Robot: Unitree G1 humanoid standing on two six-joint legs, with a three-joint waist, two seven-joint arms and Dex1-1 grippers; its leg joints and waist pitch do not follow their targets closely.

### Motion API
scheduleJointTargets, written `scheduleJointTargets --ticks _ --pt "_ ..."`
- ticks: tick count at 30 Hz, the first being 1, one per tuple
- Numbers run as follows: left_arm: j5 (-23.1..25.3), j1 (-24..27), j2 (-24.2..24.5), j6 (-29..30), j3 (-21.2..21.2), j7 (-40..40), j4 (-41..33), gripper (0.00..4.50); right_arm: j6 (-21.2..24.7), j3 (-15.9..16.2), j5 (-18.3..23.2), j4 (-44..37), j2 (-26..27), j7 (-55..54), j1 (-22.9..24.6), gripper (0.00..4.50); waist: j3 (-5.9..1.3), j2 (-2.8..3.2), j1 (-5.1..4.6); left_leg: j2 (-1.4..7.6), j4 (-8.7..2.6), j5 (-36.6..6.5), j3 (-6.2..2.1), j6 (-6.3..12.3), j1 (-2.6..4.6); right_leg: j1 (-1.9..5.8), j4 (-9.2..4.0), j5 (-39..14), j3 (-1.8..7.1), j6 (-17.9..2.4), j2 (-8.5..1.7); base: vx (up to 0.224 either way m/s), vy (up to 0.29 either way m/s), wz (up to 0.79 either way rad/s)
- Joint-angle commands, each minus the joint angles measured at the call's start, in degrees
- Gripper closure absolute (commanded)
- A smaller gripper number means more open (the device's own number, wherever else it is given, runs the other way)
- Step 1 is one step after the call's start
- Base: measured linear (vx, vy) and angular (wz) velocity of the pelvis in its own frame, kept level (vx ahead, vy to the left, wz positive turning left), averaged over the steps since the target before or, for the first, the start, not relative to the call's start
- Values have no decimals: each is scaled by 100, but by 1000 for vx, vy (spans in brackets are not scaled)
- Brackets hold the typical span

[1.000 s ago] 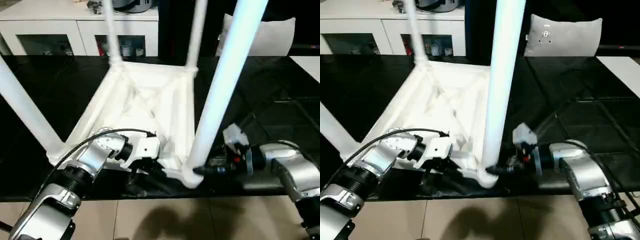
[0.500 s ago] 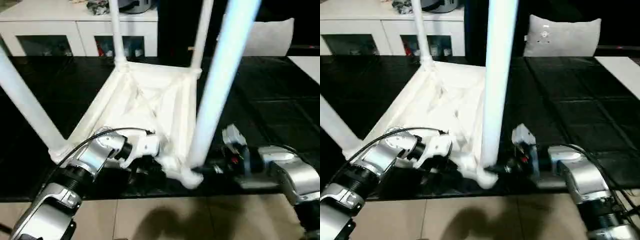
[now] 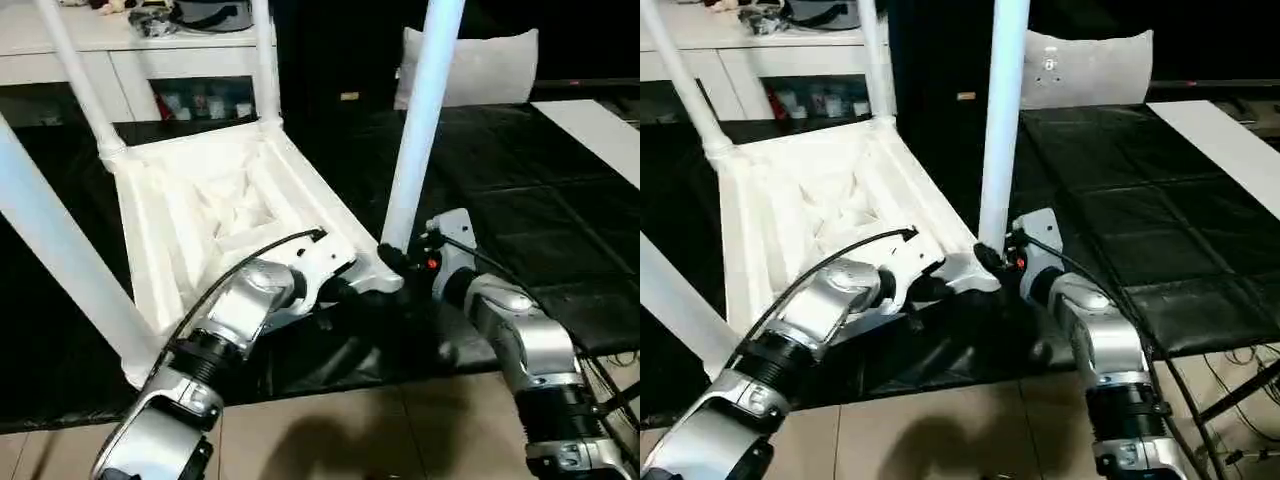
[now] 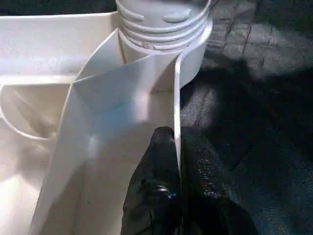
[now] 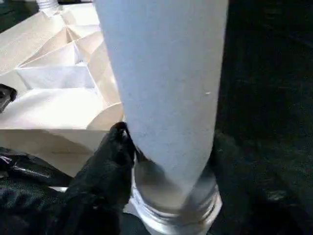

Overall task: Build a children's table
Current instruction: Rotate leg to tighten

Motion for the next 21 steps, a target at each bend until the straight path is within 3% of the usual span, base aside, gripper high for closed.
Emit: scheduleJointTargets --ticks 1,5,9,14,17,18,20,21 --pt "-179 43 -125 -358 -145 -119 -174 450 -34 265 238 -191 57 426 43 166 -296 -65 41 78 -385 -591 10 573 -122 371 -473 -2289 283 -323 -314 0 0 0" --pt "-158 112 161 -744 -220 -473 -136 450 -306 306 332 -299 -431 1104 157 128 -302 -65 77 78 -377 -517 23 678 -125 403 -431 -1983 313 -507 -334 0 0 0" --pt "-235 189 481 -1753 -357 -1113 -70 450 -515 445 281 -291 -1031 1923 214 92 -295 -72 120 88 -377 -499 32 749 -122 406 -419 -1999 328 -531 -338 0 0 0" --pt "-310 210 878 -2189 -615 -1995 -82 450 -754 628 289 -223 -1559 2815 195 92 -279 -44 212 117 -393 -642 45 707 -75 365 -438 -2230 346 -519 -352 0 0 0" --pt "-303 152 1222 -2667 -817 -2749 80 450 -926 727 518 -183 -1906 3683 176 92 -301 -38 330 167 -393 -479 37 708 -71 373 -347 -1776 372 -687 -362 0 0 0" --pt "-314 122 1316 -2762 -860 -2973 110 450 -973 754 570 -164 -1977 3922 165 118 -306 -74 342 173 -388 -448 42 732 -69 375 -337 -1686 372 -718 -358 0 0 0" --pt "-323 90 1391 -2889 -892 -3180 150 450 -960 811 609 -132 -2042 4105 147 126 -306 -58 381 185 -381 -366 47 746 -74 386 -281 -1432 383 -857 -369 0 0 0" --pt "-331 79 1425 -2919 -913 -3279 151 450 -937 856 624 -130 -2071 4192 146 131 -307 -79 389 184 -379 -349 50 756 -74 385 -280 -1404 384 -877 -371 0 0 0"
